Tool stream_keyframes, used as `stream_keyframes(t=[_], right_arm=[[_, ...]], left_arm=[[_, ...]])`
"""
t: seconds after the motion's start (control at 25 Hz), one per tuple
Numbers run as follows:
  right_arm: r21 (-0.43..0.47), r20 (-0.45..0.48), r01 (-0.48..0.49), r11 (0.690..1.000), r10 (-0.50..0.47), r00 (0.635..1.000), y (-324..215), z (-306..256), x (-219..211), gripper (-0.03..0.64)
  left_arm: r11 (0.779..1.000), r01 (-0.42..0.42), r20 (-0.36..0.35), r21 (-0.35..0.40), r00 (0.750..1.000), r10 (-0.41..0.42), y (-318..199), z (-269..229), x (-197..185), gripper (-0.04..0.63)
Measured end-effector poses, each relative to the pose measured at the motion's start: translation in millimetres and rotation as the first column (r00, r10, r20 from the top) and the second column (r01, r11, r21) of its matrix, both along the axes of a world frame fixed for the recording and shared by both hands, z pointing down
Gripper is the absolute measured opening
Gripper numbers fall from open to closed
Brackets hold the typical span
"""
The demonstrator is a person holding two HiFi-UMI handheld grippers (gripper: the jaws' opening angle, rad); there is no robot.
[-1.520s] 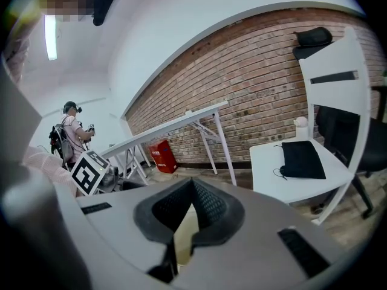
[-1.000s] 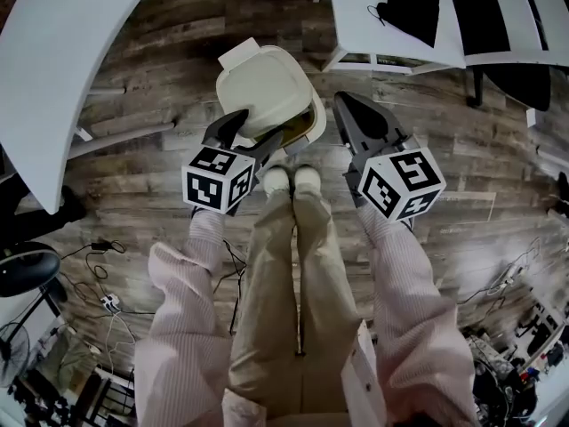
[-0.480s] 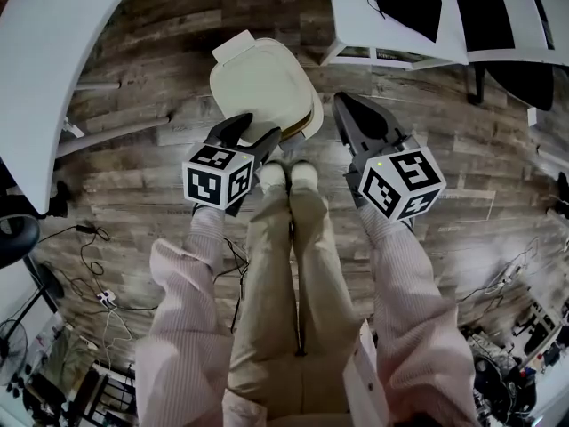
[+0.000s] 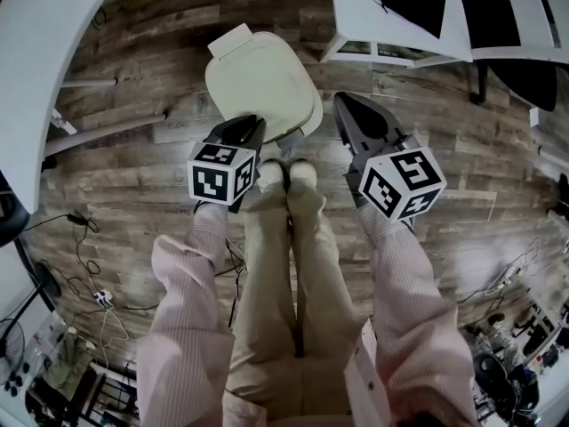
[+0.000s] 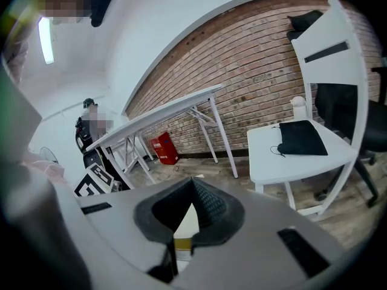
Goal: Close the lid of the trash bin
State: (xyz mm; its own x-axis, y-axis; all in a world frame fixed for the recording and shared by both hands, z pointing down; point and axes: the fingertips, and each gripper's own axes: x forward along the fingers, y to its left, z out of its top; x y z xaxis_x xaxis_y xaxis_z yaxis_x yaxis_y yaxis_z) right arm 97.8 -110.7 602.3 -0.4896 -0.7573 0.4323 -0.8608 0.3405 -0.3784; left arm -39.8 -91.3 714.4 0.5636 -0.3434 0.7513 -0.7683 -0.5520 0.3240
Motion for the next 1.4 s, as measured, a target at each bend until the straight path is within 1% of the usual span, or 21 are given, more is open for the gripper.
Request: stream_keyframes(t=[0.24, 0.56, 0.84, 1.12, 1.28, 1.4], right_arm=[[-0.006, 0.01, -0.004, 1.0, 0.004, 1.0, 5.2, 16.9, 0.9, 0.003], [-0.015, 0.016, -0.017, 1.0, 0.018, 1.0, 6.2, 37.7, 5.4, 0.003], [-0.004, 0.021, -0.029, 1.0, 0.029, 0.999, 2.5, 43.3, 6.7, 0.003], [-0.007, 0.025, -0.041, 0.999, 0.041, 0.999, -0.2, 47.5, 9.7, 0.003], [-0.005, 0.028, -0.049, 0.999, 0.049, 0.998, -1.7, 47.3, 11.5, 0.003], [-0.007, 0.03, -0.054, 0.998, 0.055, 0.998, -1.0, 47.5, 13.0, 0.003]], left_arm=[[1.0, -0.017, 0.055, 0.001, 0.998, 0.017, 4.2, 21.9, -0.7, -0.006], [0.997, -0.072, 0.094, -0.036, 0.993, 0.075, 10.3, 47.4, 1.8, -0.008], [0.989, -0.133, 0.124, -0.068, 0.982, 0.141, 12.3, 60.4, 3.7, -0.008], [0.984, -0.157, 0.157, -0.088, 0.973, 0.169, 12.1, 67.2, 4.6, -0.008], [0.977, -0.189, 0.19, -0.096, 0.96, 0.204, 12.6, 69.4, 5.2, -0.008], [0.976, -0.191, 0.191, -0.1, 0.959, 0.207, 13.8, 71.9, 5.7, -0.008]])
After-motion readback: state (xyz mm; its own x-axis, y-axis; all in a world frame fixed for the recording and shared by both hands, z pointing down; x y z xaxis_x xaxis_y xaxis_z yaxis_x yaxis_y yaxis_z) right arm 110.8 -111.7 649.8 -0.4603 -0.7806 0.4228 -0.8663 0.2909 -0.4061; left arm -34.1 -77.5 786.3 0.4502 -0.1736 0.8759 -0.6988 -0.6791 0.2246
